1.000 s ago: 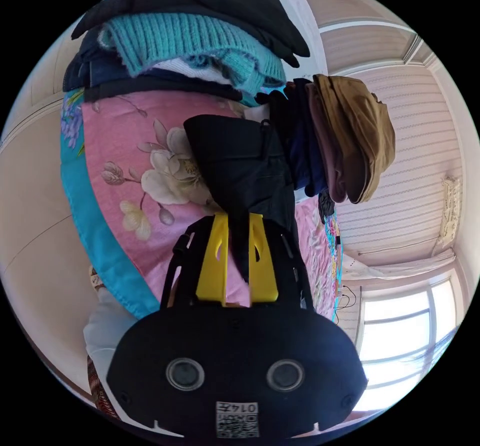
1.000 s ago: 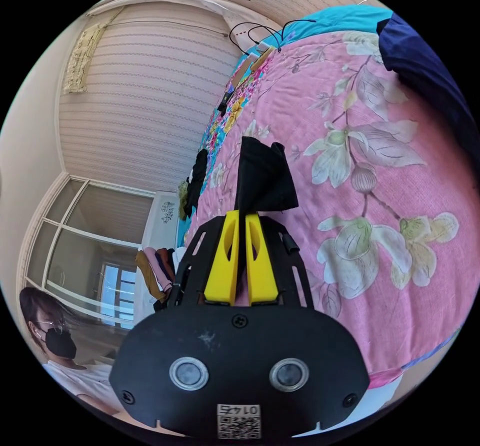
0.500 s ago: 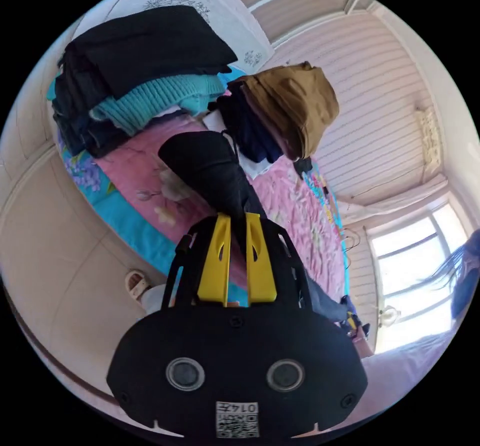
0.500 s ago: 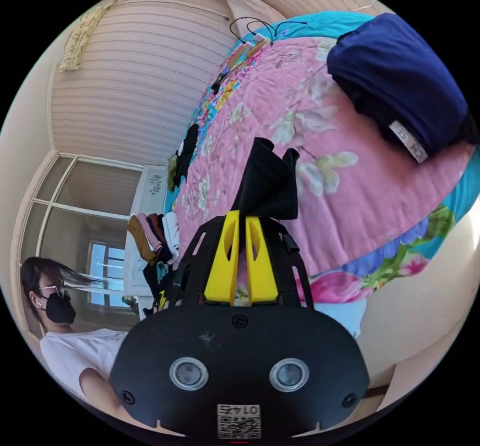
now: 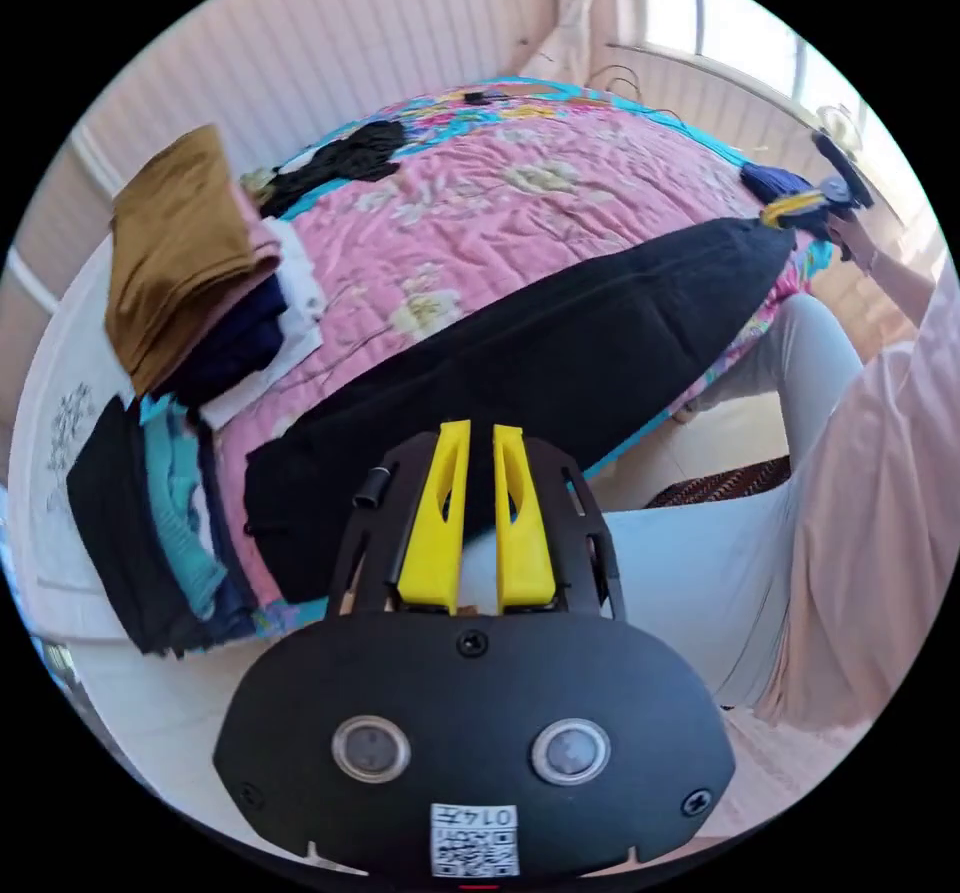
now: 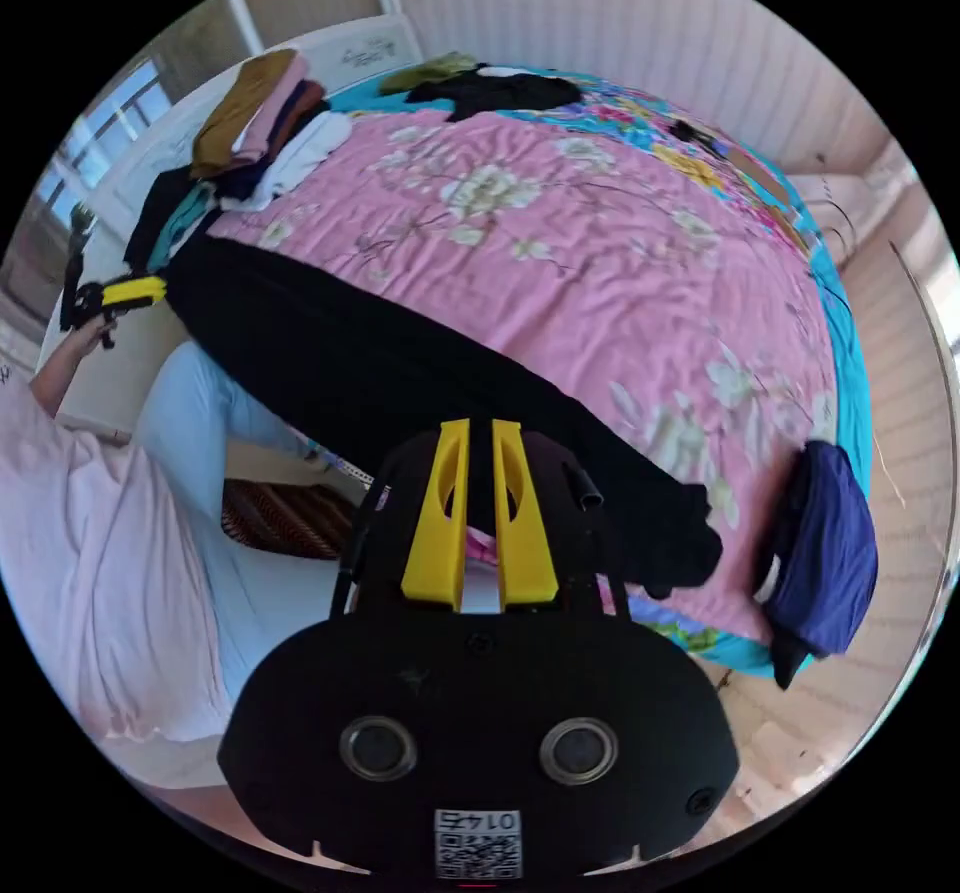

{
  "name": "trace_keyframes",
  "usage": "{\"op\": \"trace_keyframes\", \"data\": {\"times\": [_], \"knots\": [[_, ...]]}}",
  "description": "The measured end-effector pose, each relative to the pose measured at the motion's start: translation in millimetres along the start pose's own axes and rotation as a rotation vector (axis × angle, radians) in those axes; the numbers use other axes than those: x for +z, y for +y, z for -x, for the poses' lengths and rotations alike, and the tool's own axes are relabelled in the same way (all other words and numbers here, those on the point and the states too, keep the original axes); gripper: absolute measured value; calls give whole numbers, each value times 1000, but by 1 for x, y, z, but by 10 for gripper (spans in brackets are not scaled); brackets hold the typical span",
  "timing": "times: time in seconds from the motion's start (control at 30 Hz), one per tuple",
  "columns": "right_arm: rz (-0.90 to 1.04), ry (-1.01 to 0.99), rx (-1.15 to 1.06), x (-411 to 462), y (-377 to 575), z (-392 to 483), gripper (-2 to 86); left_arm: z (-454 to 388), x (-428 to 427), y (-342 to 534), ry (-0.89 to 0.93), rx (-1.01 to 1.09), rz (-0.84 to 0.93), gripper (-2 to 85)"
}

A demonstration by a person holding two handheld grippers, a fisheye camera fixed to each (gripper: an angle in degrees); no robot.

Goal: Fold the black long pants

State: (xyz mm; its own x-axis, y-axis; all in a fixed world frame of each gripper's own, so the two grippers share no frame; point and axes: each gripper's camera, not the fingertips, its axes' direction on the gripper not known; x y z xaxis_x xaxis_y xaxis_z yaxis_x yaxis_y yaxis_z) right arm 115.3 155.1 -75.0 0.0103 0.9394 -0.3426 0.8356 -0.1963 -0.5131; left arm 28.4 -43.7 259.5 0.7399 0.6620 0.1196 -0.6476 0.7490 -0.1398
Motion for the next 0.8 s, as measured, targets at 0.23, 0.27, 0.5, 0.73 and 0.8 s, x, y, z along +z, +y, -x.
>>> {"op": "trace_keyframes", "data": {"times": [0.23, 0.27, 0.5, 0.73, 0.8], "knots": [[183, -42, -406, 86, -90, 109, 68, -73, 83, -127, 81, 234, 89, 78], [229, -18, -386, 102, -96, 112, 60, -77, 93, -133, 81, 237, 125, 78], [218, -114, -327, 108, -99, 102, 20, -92, 99, -171, 150, 186, 105, -2], [98, -159, -266, 74, -111, 77, 13, -92, 90, -215, 77, 101, 52, -9], [146, -155, -211, 94, -118, 67, 15, -94, 123, -232, 89, 36, 129, -7]]}}
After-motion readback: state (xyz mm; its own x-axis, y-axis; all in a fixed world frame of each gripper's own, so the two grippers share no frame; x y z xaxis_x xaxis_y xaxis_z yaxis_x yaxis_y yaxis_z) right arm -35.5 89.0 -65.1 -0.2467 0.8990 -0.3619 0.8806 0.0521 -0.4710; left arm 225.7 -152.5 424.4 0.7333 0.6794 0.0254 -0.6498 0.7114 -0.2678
